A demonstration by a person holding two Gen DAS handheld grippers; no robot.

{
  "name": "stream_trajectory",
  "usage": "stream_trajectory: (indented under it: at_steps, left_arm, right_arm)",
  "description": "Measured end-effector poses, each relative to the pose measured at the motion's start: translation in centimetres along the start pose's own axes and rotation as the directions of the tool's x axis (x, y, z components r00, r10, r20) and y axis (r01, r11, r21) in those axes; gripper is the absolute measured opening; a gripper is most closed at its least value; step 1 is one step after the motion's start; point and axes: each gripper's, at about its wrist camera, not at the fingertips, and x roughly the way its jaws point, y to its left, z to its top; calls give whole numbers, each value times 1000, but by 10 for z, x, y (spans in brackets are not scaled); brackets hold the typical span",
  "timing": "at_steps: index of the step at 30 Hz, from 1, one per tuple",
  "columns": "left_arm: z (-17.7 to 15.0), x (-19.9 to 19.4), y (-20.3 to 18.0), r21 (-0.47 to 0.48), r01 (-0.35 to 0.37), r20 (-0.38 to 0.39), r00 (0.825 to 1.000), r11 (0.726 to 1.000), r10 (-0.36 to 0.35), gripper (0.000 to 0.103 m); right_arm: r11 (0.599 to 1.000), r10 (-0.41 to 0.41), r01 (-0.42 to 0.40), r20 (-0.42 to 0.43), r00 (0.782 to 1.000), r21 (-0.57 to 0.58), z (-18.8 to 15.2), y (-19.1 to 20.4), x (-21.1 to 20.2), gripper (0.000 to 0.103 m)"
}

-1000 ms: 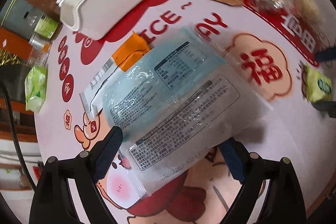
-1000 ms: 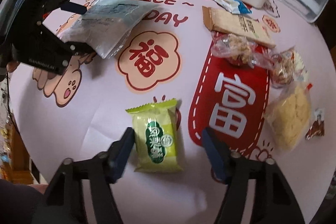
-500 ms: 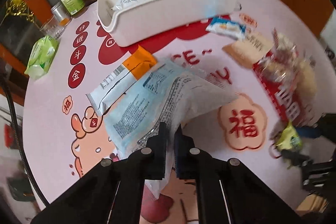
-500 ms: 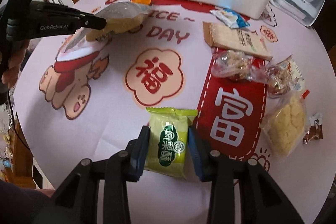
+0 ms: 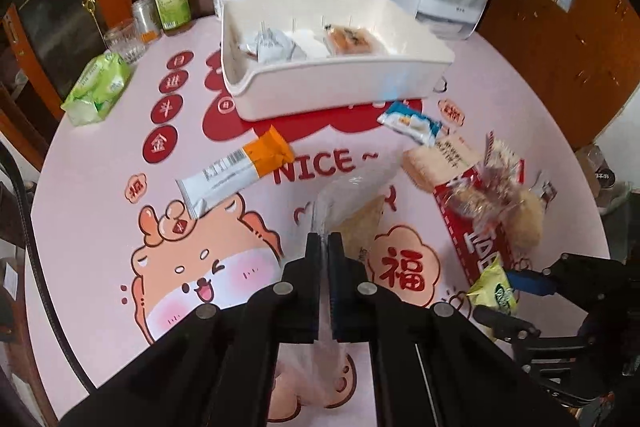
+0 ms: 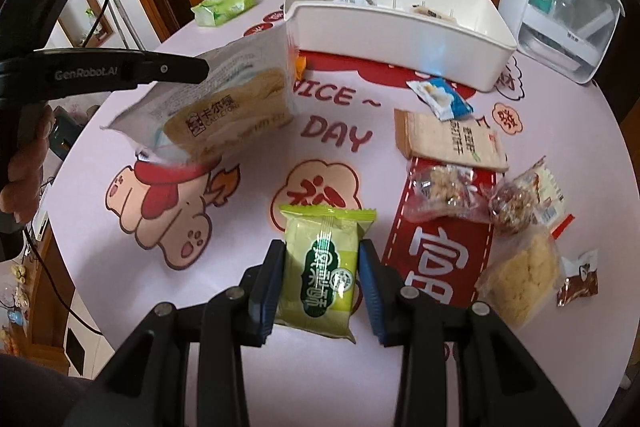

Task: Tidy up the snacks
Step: 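Grasp the blue-white bag with the left tool while the right grasps the green biscuit, then lift the blue-white bag with the left tool while the right lifts the green biscuit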

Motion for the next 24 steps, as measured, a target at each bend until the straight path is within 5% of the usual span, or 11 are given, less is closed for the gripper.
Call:
stream_trajectory:
  at_steps: [14,24]
  left_arm:
    - [9,-11,-4,-11,11,23,1000,1000,-11,1]
    - [-11,28,-14,18,94,-125,988,995,-91,2]
  right_arm:
    - [1000,4,-4,5,1000,12,2,-5,-5,37]
    - [999,18,-17,-27,999,44,-4,-11,4,37]
